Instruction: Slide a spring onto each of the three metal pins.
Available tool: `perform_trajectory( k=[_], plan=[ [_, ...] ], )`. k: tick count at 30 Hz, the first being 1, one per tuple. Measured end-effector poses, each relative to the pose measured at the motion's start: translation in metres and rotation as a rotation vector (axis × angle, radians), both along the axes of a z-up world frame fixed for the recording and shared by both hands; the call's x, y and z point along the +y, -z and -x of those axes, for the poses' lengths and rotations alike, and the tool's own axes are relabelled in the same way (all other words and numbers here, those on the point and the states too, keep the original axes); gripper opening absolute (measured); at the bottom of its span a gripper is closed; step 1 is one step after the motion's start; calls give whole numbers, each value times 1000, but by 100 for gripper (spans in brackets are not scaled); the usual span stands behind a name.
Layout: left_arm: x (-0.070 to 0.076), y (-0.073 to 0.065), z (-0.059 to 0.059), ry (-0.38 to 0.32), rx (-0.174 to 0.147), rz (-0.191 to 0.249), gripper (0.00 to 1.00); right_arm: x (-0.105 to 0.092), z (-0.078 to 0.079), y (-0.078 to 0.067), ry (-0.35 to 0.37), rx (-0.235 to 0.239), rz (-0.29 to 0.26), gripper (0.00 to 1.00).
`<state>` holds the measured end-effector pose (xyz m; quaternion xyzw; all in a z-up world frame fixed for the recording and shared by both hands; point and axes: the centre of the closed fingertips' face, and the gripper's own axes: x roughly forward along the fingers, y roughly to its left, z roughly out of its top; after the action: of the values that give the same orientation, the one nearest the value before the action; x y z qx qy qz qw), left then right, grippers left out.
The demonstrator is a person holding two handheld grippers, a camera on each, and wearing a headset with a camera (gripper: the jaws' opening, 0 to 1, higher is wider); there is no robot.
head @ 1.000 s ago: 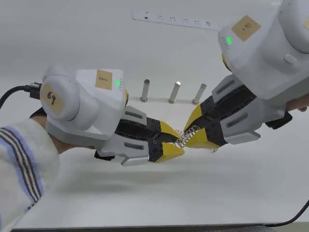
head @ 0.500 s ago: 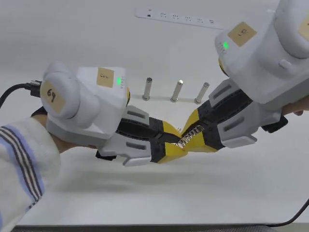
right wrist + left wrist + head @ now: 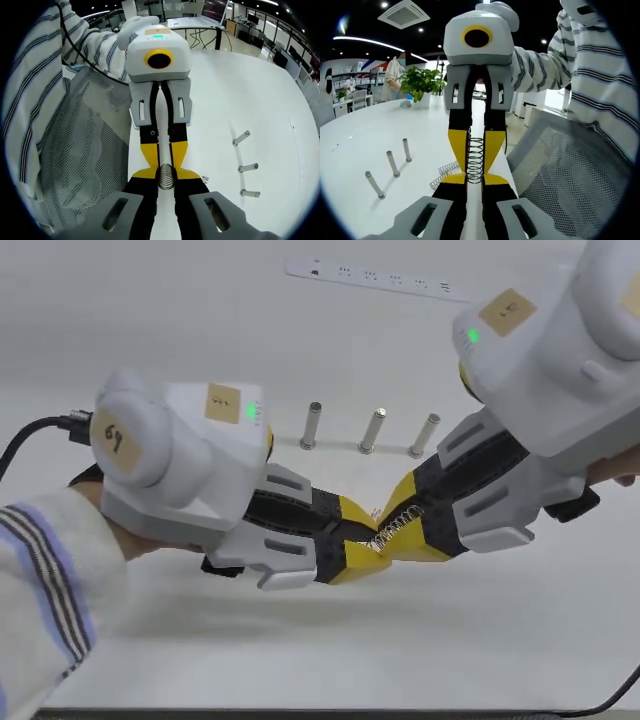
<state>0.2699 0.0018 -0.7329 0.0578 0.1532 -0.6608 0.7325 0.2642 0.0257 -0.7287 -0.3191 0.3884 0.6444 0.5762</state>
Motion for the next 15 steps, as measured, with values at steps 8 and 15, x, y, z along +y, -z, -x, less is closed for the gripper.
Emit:
perform_trajectory(
  k=[8,15],
  plan=[
    [3,3,0,-6,-3,-17,3,2,-2,3,8,-1,13,8],
    [4,4,-3,-20,-13,-22,4,1,-4,2,35,-16,14,8]
  ],
)
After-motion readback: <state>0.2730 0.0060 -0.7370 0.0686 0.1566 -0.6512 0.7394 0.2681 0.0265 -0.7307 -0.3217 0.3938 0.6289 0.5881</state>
